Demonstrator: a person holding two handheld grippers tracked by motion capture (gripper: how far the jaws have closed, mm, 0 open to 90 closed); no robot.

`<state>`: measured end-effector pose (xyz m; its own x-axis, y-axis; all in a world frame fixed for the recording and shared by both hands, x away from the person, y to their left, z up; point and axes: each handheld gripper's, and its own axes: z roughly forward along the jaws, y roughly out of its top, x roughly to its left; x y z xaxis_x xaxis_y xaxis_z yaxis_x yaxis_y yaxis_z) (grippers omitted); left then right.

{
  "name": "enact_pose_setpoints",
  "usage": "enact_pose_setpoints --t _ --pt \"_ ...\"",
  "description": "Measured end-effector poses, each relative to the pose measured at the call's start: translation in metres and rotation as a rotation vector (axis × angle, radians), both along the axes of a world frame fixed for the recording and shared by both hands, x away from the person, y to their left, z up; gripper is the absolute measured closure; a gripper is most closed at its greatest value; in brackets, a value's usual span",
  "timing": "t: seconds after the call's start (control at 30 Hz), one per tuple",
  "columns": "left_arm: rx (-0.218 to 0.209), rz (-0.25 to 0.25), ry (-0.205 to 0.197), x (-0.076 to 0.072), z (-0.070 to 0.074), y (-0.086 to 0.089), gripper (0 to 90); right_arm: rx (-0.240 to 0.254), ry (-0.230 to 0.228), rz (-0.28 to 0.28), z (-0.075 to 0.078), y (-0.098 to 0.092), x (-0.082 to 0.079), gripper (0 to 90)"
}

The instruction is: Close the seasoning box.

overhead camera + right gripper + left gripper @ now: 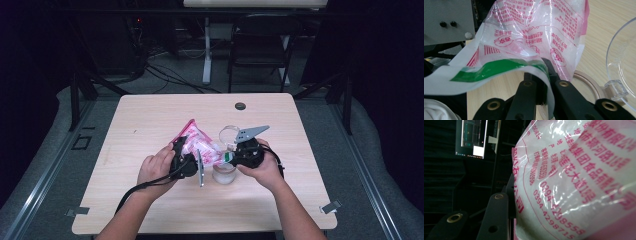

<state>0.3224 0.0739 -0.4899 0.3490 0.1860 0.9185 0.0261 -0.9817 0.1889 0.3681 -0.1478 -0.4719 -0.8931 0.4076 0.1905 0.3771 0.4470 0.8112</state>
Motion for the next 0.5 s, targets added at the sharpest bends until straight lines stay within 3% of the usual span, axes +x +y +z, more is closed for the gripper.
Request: enact_pose_setpoints --t 0.5 --pt "0.065 -0.016 -0.028 -0.0020 0.0080 -0.0046 61.5 0.016 0.004 0.003 -0.0001 -0.0026 0.0004 90.0"
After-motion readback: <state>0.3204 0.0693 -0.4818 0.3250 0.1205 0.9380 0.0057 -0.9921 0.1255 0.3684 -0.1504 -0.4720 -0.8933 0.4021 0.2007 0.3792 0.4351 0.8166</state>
